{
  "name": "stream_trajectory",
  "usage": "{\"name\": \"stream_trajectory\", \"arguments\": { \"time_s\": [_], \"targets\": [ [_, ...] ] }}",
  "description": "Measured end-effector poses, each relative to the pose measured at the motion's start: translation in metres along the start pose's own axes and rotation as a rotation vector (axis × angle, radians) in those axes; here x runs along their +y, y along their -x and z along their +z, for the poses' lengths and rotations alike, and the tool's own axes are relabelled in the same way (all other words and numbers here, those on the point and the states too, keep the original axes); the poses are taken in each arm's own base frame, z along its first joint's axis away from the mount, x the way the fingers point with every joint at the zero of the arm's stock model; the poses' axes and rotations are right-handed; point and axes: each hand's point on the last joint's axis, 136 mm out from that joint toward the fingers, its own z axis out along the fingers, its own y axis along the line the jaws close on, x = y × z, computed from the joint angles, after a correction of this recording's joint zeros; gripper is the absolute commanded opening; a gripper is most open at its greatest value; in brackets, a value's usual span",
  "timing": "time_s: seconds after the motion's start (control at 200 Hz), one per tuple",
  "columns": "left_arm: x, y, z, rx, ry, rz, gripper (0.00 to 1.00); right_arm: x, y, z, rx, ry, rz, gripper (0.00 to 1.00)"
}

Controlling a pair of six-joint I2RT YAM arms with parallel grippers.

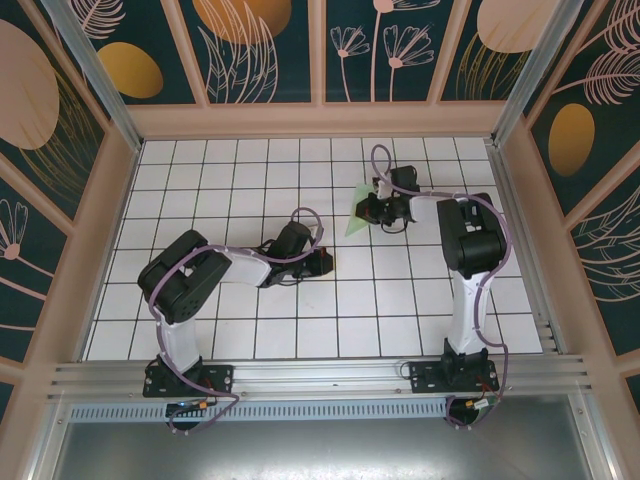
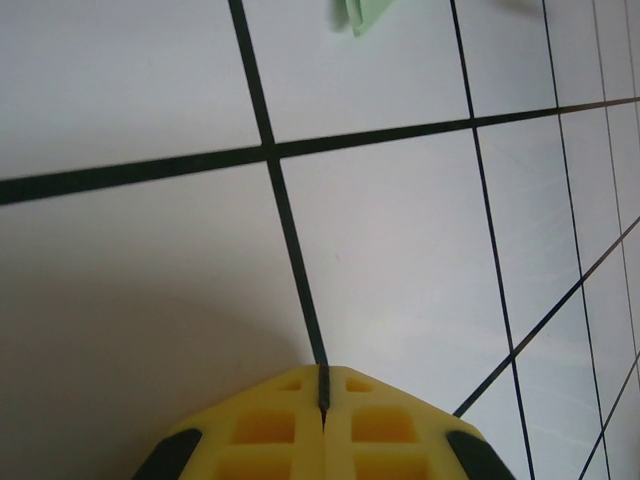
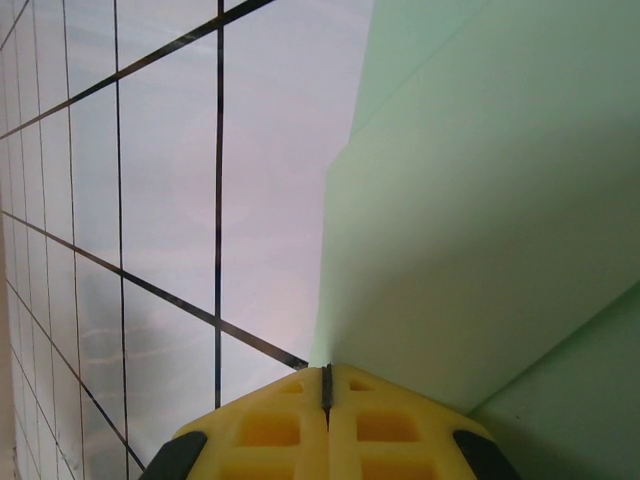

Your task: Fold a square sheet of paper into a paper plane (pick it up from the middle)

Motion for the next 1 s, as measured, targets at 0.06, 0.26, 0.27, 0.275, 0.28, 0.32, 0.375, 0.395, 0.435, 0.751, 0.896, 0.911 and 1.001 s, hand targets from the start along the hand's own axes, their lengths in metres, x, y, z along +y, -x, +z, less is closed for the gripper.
{"name": "stream_trajectory", "arguments": {
  "time_s": [0.06, 0.26, 0.27, 0.275, 0.28, 0.32, 0.375, 0.395, 0.435, 0.751, 0.896, 0.911, 1.001],
  "targets": [
    [0.001, -0.002, -0.003, 0.009, 0.010, -0.005, 0.00, 0.002, -0.005, -0.001, -0.005, 0.007, -0.011, 0.00],
    [-0.007, 0.003, -0.009, -0.001, 0.005, -0.001, 0.00, 0.029, -0.060, 0.004, 0.074, 0.029, -0.043, 0.00],
    [-0.007, 0.004, -0.009, -0.002, 0.004, -0.001, 0.00, 0.031, -0.063, 0.005, 0.080, 0.031, -0.044, 0.00],
    [-0.008, 0.004, -0.009, -0.002, 0.003, -0.001, 0.00, 0.031, -0.064, 0.005, 0.082, 0.032, -0.045, 0.00],
    [-0.008, 0.005, -0.009, -0.003, 0.002, 0.000, 0.00, 0.032, -0.065, 0.006, 0.084, 0.032, -0.045, 0.00],
    [-0.011, 0.007, -0.009, -0.009, -0.002, 0.002, 0.00, 0.040, -0.078, 0.009, 0.107, 0.039, -0.053, 0.00],
    [-0.013, 0.010, -0.009, -0.014, -0.007, 0.005, 0.00, 0.049, -0.091, 0.012, 0.132, 0.048, -0.063, 0.00],
    [-0.014, 0.011, -0.009, -0.016, -0.007, 0.005, 0.00, 0.051, -0.095, 0.013, 0.139, 0.050, -0.064, 0.00],
    [-0.014, 0.012, -0.009, -0.019, -0.008, 0.006, 0.00, 0.056, -0.103, 0.015, 0.154, 0.054, -0.063, 0.00],
    [0.006, 0.014, -0.003, -0.036, 0.073, -0.009, 0.00, 0.063, -0.113, 0.017, 0.171, 0.064, -0.042, 0.00],
    [0.010, 0.014, -0.001, -0.031, 0.090, -0.013, 0.00, 0.063, -0.113, 0.017, 0.171, 0.063, -0.039, 0.00],
    [0.010, 0.014, -0.001, -0.031, 0.091, -0.013, 0.00, 0.063, -0.113, 0.017, 0.171, 0.063, -0.039, 0.00],
    [0.010, 0.013, -0.001, -0.024, 0.098, -0.010, 0.00, 0.062, -0.113, 0.017, 0.170, 0.063, -0.042, 0.00]
  ]
}}
